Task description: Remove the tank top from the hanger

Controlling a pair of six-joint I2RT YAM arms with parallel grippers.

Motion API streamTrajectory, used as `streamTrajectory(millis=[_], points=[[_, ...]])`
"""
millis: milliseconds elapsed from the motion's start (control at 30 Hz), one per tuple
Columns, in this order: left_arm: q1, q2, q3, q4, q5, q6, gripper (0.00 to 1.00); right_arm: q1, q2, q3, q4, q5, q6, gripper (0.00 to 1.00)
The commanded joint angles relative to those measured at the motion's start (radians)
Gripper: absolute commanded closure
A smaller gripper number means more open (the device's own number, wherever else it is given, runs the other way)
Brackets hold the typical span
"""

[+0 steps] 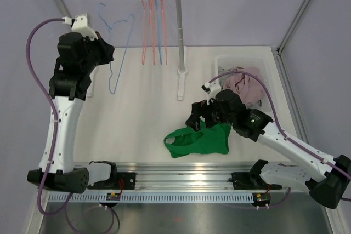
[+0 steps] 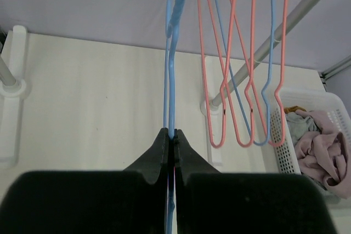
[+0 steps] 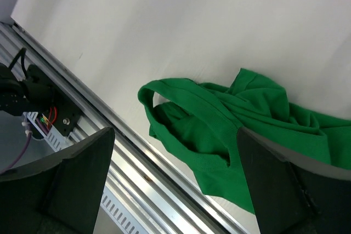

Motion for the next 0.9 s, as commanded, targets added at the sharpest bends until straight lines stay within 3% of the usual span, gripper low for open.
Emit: streamTrajectory(millis=[0,267,500,733,867], points=[[-0.001,0.107,0.152,-0.042,0.003,0.068,1.00,0.005,-0.076,0.009,0.052,0.080,0.002,0.00],[-0.047,0.388,0.506,-0.060,-0.023,0.123,1.00,0.005,-0.148,-0.024,0.015,0.095,-0.019,0.00],[-0.090,0.549,0.695,-0.037,-0.073,0.149,1.00,0.005,-0.145,-0.053,0.038,0.096,-0.025,0.00],[-0.133,0.696,0.809,-0.046,-0.185,0.163,1.00,0.005,-0.134,-0.079,0.063,0.069,-0.006,0.00],[-0.168,0.726,0.794,-0.060,-0.239,0.194,1.00,0.005,-0.138,-0.093,0.066,0.065,-0.007,0.01]])
